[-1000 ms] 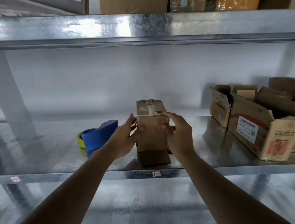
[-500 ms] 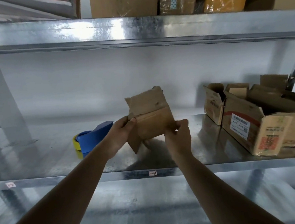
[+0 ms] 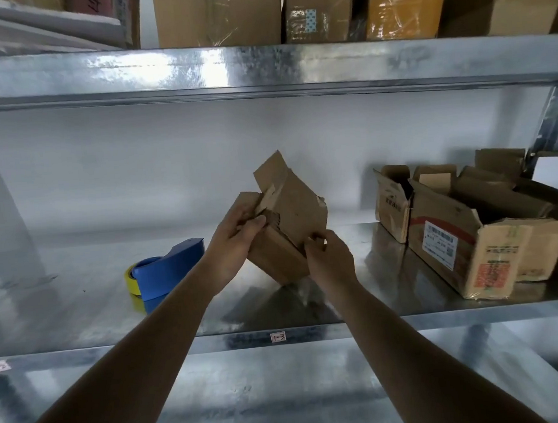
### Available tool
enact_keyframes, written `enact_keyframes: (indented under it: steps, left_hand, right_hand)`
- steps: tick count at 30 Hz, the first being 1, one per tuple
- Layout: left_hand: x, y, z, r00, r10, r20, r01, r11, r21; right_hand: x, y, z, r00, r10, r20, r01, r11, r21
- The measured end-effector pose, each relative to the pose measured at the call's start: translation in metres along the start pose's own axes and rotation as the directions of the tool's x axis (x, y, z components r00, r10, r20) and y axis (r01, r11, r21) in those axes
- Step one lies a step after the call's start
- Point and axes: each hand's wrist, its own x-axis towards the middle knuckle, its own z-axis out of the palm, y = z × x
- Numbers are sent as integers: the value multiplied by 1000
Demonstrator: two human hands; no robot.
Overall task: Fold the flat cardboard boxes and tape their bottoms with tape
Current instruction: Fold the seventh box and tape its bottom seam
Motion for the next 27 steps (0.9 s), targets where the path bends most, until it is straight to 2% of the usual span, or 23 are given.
enact_keyframes:
  steps: [2,5,10,13,15,18,20,23,25,27]
  left_hand:
    - [4,2,-4,999,29,-16,-29,999,26]
    - [11,2,-10,995,91,30,-95,980,173]
    - [17,13,-9,979,113,170,-163,934,319]
    - [18,16,-4,963,164,212,-228,919,322]
    - [20,16,-3,970,157,185,-212,919,333]
    - [27,16,-4,983,110,146,-164,880,445]
    - [29,15,-9,983,94,160,-170,799,577]
    - [34,9,-19,976,68,208,-205,616,761]
    - [35,2,-24,979,28,200,-180,569,802]
    - [36,-5,-25,979,10,204,-174,560,810]
  right_hand:
    - [1,4,0,999,10,45,-8,999,-54]
    - [5,3,-3,994,32,107,-24,997,-77]
    - [9,-17,-10,1000,25,-4,-23,964,264]
    - [11,-28,-16,995,-95,18,82,929,360]
    - [12,-31,-17,980,-182,77,149,936,320]
    - [17,-26,-11,961,-258,94,233,948,215]
    - [20,-25,-12,967,-237,98,215,957,195]
    - [24,-27,-17,982,-166,85,156,981,118]
    - [25,-27,-19,982,-183,40,183,983,17]
    - [20,-26,-21,965,-264,-2,262,957,-126]
